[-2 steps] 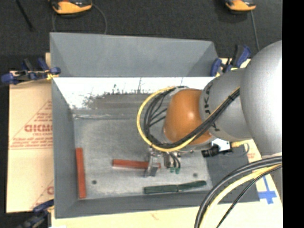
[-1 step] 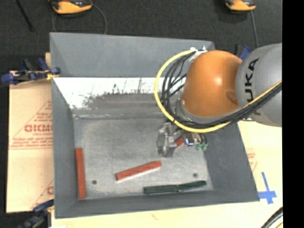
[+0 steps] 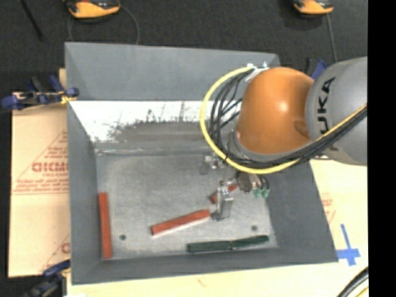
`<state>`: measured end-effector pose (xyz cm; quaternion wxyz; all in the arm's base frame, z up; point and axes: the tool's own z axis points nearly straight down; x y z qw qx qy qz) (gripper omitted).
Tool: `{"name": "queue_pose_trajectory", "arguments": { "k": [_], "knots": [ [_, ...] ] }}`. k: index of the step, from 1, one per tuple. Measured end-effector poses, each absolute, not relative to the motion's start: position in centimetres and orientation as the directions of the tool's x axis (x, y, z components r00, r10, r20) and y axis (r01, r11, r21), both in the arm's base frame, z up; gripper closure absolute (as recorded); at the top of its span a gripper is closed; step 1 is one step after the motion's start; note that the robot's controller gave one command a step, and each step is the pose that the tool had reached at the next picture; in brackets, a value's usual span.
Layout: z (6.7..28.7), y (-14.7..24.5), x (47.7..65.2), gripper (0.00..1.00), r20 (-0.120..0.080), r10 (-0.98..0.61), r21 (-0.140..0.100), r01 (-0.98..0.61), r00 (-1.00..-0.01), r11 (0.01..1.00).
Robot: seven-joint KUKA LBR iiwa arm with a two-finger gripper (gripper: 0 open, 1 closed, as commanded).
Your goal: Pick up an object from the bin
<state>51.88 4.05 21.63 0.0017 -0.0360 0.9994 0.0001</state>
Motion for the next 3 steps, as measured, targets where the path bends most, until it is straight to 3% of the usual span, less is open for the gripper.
{"name": "queue_pose_trajectory", "arguments": {
  "k": [1,2,3],
  "knots": [
    [6.7,8.3,50.0,0.00,0.005,-0.225,0.000,-0.225,-0.974,0.974],
    [7.3,8.4,50.3,1.00,-0.003,-0.221,0.002,-0.221,-0.975,0.975],
    [7.4,-0.8,49.6,1.00,-0.010,-0.243,-0.001,-0.243,-0.970,0.970]
  ]
}}
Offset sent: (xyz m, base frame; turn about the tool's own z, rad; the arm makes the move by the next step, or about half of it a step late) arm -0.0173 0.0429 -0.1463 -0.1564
